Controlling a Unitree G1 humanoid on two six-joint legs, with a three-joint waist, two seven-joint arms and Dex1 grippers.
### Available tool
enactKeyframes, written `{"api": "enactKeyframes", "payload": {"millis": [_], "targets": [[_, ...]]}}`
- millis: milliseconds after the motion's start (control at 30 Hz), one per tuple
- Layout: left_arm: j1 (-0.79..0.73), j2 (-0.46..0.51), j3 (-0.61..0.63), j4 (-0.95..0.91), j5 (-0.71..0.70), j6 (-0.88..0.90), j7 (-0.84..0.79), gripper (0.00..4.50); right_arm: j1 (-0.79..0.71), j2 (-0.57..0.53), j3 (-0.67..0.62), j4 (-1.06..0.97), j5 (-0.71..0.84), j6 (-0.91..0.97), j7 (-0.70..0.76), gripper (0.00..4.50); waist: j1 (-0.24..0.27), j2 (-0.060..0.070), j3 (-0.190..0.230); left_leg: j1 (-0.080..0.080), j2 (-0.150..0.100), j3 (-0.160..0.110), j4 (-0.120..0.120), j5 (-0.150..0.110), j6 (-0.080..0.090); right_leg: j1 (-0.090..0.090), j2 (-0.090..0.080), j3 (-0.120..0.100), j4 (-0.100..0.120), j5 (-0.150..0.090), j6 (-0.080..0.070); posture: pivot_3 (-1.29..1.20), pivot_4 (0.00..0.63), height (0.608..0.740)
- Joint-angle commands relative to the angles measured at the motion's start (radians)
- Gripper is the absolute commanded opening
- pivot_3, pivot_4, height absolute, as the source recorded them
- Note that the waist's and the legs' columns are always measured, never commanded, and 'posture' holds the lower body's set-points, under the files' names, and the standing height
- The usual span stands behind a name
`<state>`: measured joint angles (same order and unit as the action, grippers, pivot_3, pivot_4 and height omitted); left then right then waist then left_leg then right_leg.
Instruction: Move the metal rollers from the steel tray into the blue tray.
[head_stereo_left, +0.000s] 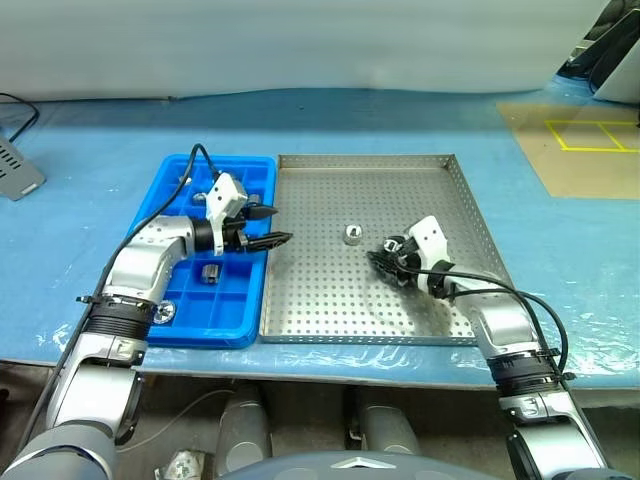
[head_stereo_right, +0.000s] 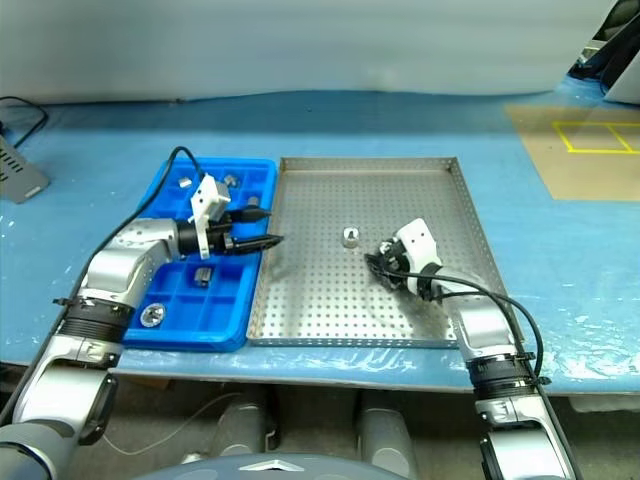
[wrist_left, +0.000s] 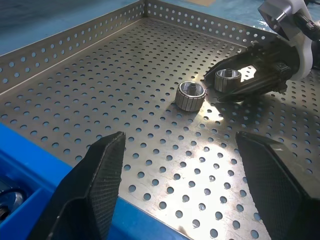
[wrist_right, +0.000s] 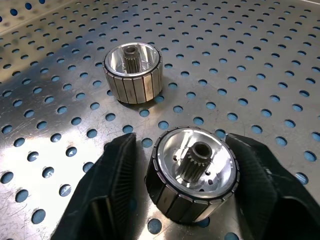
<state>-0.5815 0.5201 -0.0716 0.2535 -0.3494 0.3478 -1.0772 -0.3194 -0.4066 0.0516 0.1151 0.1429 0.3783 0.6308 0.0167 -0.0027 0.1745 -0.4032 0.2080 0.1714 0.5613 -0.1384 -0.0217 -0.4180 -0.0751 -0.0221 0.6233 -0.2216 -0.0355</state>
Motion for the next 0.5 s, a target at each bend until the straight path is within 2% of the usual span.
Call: {"api": "enactKeyframes", "payload": {"millis": [33,300,500], "targets": [[-0.005,0.021,0.026,-0.060,-0.009,0.009,0.001,3.71,-0.011,0.000,0.015,-0.009,-0.014,-0.019,0.000,1.70,0.000,0.000,0.000,0.000,0.000,0.000,0.000,0.000,0.000,0.000,0.000,0.000,0.000,0.000,0.000,-0.21,0.150,0.740],[0.025,0.044,0.039,-0.175,-0.037,0.068,0.007,3.71,-0.046,-0.015,0.003,-0.097,0.037,0.030,0.060,1.66,-0.002,0.000,0.000,0.000,0.000,0.000,0.000,0.000,0.000,0.000,0.000,0.000,0.000,0.000,0.000,-0.20,0.150,0.740],[0.050,0.081,0.079,-0.238,-0.060,0.108,0.027,3.71,-0.160,-0.010,0.000,-0.242,0.126,0.102,0.130,1.66,-0.001,0.001,0.001,0.000,0.001,0.000,-0.001,0.000,0.000,-0.001,0.000,0.000,0.001,0.000,0.000,-0.15,0.150,0.740]]}}
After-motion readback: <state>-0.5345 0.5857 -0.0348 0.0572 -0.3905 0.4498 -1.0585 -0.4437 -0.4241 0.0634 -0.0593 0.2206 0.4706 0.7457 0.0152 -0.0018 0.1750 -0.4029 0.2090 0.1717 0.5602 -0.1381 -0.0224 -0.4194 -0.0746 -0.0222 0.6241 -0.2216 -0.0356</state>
